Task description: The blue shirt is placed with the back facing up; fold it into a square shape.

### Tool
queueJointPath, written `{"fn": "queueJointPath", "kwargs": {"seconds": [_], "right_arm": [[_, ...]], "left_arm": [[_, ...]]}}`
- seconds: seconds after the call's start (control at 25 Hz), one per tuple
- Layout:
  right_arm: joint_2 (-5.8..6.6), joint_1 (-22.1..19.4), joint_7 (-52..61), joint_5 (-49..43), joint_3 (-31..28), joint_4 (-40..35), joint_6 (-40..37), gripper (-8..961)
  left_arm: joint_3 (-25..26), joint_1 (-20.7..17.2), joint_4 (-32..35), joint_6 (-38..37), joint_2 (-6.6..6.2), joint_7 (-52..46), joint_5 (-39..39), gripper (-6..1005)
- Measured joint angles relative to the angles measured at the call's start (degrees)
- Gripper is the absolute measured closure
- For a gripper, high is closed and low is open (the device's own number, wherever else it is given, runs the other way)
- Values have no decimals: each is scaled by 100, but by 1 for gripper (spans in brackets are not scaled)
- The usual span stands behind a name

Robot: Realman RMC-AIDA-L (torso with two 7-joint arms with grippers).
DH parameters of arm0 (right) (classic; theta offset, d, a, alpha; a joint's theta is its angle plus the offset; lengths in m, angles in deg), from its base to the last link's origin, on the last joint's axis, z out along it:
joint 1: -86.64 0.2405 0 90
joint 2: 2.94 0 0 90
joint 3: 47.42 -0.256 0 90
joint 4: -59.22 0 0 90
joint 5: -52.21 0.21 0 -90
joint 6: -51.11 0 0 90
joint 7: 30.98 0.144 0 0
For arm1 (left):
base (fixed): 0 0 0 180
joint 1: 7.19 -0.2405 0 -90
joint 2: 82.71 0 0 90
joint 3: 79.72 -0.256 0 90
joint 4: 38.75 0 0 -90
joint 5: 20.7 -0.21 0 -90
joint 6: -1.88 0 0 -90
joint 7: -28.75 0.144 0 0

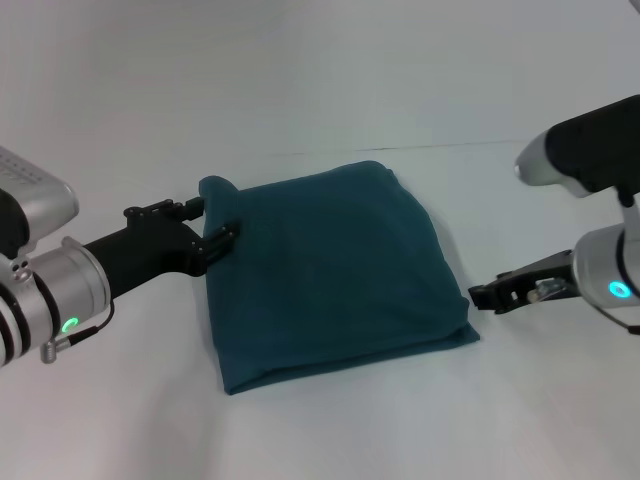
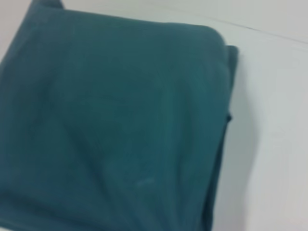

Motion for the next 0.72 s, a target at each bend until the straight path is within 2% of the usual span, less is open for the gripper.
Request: {"fn": "queueJointPath", "kwargs": {"seconds": [0.08, 0.24, 0.36, 0.52, 0.64, 0.72], "right_arm": [[2, -45, -35, -2, -83, -31, 64, 551], [-3, -384, -442, 241, -202, -319, 510, 469], [2, -651, -1163, 1060, -638, -513, 631, 407], [11, -708, -2352, 2441, -1924, -416, -39, 325], [32, -585, -3440, 3590, -3117, -23, -940, 290], [49, -437, -4023, 3965, -3849, 285, -1566, 267]], "left_arm": [[38, 3, 18, -46, -5, -6, 0, 459], [227, -7, 41, -347, -21, 5, 0, 458], [549, -11, 45, -857, -40, 9, -20, 454], [1119, -20, 45, -1825, -78, -9, -61, 453], [1578, -26, 49, -2635, -118, -45, -143, 453], [1797, -16, 51, -3106, -150, -111, -259, 454]]}}
